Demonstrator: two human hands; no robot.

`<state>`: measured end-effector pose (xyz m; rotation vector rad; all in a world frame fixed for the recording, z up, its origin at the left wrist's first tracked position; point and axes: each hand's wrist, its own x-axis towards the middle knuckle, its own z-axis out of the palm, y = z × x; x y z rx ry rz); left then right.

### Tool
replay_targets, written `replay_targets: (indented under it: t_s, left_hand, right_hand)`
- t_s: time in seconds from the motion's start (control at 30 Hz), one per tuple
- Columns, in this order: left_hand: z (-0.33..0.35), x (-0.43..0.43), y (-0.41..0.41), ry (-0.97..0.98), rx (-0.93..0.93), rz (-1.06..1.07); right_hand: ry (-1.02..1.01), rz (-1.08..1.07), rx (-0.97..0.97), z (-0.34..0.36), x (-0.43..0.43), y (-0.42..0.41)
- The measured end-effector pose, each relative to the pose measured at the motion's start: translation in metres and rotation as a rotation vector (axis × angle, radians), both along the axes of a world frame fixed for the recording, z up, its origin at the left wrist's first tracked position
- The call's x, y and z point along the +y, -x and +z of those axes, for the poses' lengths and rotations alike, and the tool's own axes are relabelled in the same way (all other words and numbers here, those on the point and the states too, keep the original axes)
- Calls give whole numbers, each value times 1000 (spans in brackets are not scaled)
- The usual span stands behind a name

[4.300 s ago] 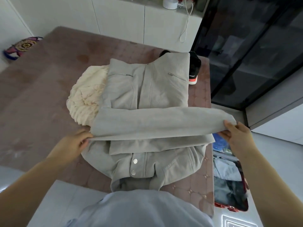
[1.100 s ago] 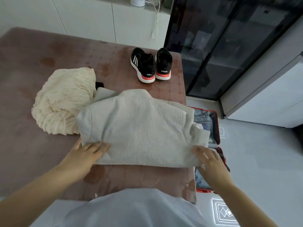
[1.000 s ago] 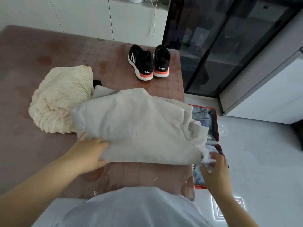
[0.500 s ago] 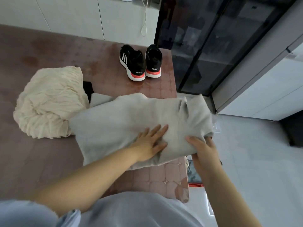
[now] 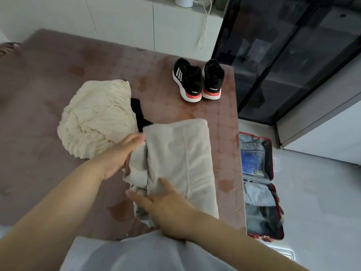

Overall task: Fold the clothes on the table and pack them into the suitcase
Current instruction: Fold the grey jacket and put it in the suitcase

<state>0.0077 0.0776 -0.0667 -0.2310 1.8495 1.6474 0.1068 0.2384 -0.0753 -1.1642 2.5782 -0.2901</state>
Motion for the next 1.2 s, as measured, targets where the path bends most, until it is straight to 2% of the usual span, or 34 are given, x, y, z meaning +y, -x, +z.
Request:
replay_targets:
  t_s: [0.07,0.13,0.23,0.3,0.33,0.4,0.47,0.53,0.6,0.7,0.73,0.8,0.87,0.93,0.97,1.0,1.03,1.1,1.13,1.2]
  left_hand:
    - [-5,9,-1,255,108,-71]
    - [-16,20,-1,428,229,-43]
    - [-42,24,2,561,356,-13]
    - [-56,19,5,554,357,25]
    - [-59,18,7,560,360,41]
    - [-64,15,9,624,381,59]
    - [-66,17,7,686,388,56]
    - [-68,21,2,720,339,57]
    - [-70,28,-2,752,316,35]
    - [-63,29,-2,788,265,0]
    - [-61,26,1,800,235,-18]
    - [-62,18,6,801,171,-83]
    - [-67,13,12,755,141,-119]
    - [-66,11,18,730,161,-144]
    - [-61,10,19,718,168,-154]
    - [-55,9,20,695,161,-167]
    - [-52,7,23,669,145,-191]
    - [-48,6,34,643,117,-255]
    - [-45,7,40,638,108,-282]
    - [-43,14,50,613,70,-280]
  right_hand:
    - [-28,63,20,-5,-10,4]
    - [-55,103,-11,-15,-14,7]
    - [13,110,-113,-21,-14,4]
    - [154,2,-220,-16,-3,2]
    - [250,-120,-244,-12,5,1]
    - [339,-406,-131,-9,22,-1]
    - [111,-553,14,-20,32,-6]
    - [-185,-549,-20,-43,33,-13]
    - [-272,-530,-28,-67,34,-19]
    - [-264,-497,-19,-66,32,-11]
    - [-225,-480,6,-64,32,-9]
    - [-51,-550,-68,-52,35,-11]
    - [241,-818,-110,-42,48,-16]
    - [389,-1198,-101,-37,69,-23]
    - [429,-1370,-186,-36,78,-29]
    - [498,-1520,-356,-34,84,-37]
    - [614,-1635,-576,-33,86,-46]
    - [940,-1732,-984,-35,80,-65]
    - [1100,-1744,-1093,-39,75,-71]
    - [1301,-1755,-1139,-46,64,-71]
